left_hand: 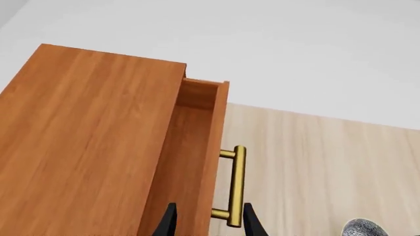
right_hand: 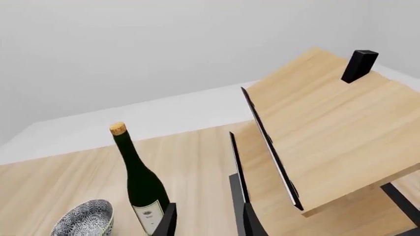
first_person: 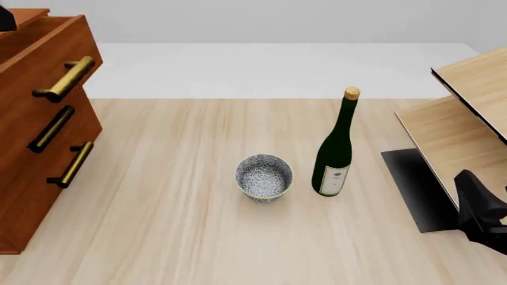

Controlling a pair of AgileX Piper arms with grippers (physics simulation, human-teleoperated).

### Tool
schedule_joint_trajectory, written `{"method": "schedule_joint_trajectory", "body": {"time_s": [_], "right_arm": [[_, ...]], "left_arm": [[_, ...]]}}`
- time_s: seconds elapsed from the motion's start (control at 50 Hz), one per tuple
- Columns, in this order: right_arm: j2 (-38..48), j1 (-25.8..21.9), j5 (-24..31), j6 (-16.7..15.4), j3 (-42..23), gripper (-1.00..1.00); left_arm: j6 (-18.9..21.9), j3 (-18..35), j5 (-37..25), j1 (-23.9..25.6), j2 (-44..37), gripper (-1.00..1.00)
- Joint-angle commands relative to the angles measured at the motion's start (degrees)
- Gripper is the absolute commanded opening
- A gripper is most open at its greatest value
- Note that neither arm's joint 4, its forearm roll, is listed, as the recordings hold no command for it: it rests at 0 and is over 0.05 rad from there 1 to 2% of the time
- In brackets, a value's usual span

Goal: Close the bottom drawer of the cabinet and open the top drawer.

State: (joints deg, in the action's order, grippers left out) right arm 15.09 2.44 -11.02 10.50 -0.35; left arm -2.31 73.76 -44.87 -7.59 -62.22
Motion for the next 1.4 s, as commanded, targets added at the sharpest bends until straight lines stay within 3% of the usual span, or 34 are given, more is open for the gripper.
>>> {"method": "schedule_joint_trajectory", "body": {"time_s": [0.02,0.68,1.4], "right_arm": [[-0.3,0.0,0.3,-0.1,0.0,1.0],[-0.1,0.0,0.0,-0.2,0.0,1.0],[-0.5,0.2,0.4,-0.4,-0.1,1.0]], "left_arm": [[-1.0,-2.2,1.3,-0.3,0.2,1.0],[-3.7,-9.9,5.5,-0.4,1.1,1.0],[-8.7,-13.5,9.0,7.2,-1.5,1.0]]}}
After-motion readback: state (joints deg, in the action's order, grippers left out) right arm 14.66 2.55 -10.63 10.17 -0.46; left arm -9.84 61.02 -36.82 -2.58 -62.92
